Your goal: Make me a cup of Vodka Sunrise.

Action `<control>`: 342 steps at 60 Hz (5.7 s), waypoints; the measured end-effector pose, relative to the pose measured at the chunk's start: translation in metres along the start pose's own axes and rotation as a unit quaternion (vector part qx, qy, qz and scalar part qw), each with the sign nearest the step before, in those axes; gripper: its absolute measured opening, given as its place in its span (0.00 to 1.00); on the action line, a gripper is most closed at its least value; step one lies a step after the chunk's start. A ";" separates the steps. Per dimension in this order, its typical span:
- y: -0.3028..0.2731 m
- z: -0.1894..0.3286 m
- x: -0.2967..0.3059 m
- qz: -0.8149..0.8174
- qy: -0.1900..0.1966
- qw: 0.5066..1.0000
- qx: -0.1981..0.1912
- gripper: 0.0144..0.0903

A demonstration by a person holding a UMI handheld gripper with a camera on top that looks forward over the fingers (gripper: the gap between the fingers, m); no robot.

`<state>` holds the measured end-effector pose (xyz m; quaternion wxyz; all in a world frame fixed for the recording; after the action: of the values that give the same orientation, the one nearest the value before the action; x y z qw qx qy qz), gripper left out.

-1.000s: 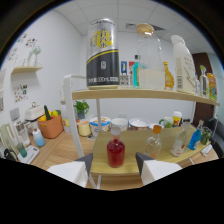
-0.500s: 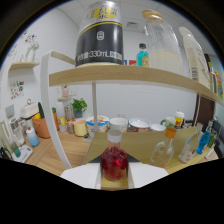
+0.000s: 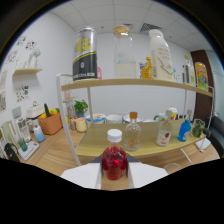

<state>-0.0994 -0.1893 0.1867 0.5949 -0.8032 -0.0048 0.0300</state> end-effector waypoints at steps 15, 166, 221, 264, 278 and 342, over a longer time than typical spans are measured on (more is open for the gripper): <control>0.048 -0.017 0.048 0.103 0.009 0.994 -0.037 0.27; 0.172 0.049 -0.054 -0.002 0.016 0.987 -0.161 0.28; 0.072 -0.126 0.056 -0.007 -0.005 0.996 -0.086 0.94; -0.202 -0.077 0.280 0.018 0.041 0.996 0.072 0.93; -0.214 -0.016 0.300 0.008 0.021 0.998 0.062 0.86; -0.105 -0.080 0.226 0.053 -0.009 0.998 0.043 0.47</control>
<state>0.1331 -0.2250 0.3008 0.6260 -0.7760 0.0335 0.0689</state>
